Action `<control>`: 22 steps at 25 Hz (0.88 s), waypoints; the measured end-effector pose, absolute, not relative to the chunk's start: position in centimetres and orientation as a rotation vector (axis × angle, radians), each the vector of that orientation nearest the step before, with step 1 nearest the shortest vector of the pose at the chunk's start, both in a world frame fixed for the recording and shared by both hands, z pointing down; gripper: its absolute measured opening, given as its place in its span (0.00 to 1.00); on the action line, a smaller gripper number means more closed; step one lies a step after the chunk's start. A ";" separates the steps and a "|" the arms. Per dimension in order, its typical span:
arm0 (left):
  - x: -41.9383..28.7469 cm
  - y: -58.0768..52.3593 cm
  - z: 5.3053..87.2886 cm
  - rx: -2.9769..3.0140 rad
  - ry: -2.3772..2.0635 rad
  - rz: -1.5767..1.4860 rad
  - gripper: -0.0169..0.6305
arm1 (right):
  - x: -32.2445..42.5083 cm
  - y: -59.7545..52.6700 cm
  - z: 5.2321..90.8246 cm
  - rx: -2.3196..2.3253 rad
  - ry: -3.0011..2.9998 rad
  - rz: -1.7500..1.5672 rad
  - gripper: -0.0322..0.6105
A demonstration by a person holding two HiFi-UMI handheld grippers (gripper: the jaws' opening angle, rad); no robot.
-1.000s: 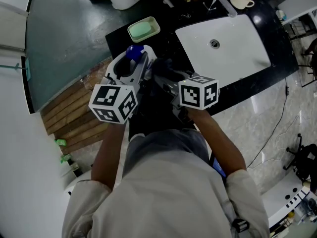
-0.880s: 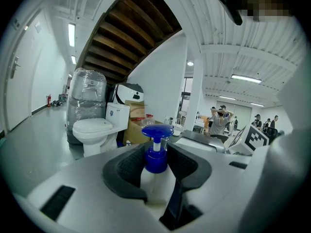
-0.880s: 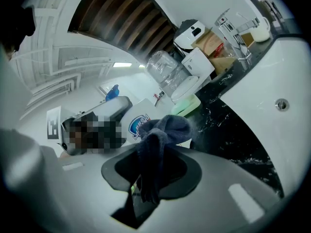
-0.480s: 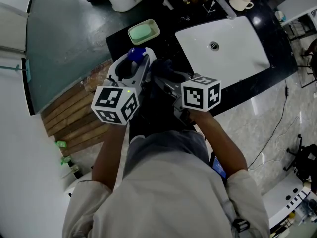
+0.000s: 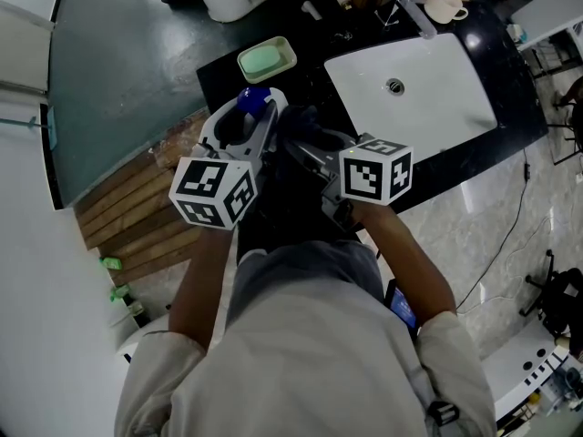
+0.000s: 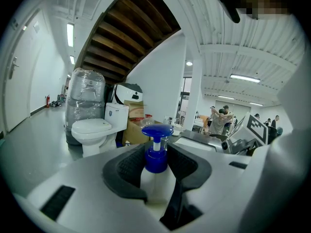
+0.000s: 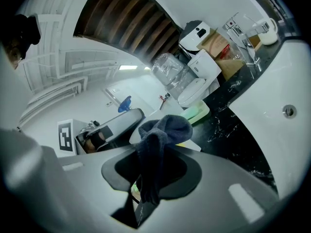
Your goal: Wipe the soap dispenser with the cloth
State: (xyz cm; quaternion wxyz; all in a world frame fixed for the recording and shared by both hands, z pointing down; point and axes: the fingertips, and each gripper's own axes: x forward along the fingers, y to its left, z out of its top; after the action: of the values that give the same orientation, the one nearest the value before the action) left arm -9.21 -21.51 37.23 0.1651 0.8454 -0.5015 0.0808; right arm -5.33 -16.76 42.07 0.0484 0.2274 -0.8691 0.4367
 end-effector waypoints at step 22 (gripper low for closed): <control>-8.5 -21.2 37.4 2.447 -1.410 0.259 0.25 | -3.5 -19.0 37.1 0.688 -2.797 1.246 0.17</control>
State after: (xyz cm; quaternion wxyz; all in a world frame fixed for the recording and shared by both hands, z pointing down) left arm -8.54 -21.21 37.35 0.1522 0.8528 -0.4914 0.0902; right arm -3.55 -19.04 37.09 0.0018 0.2192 -0.8912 0.3972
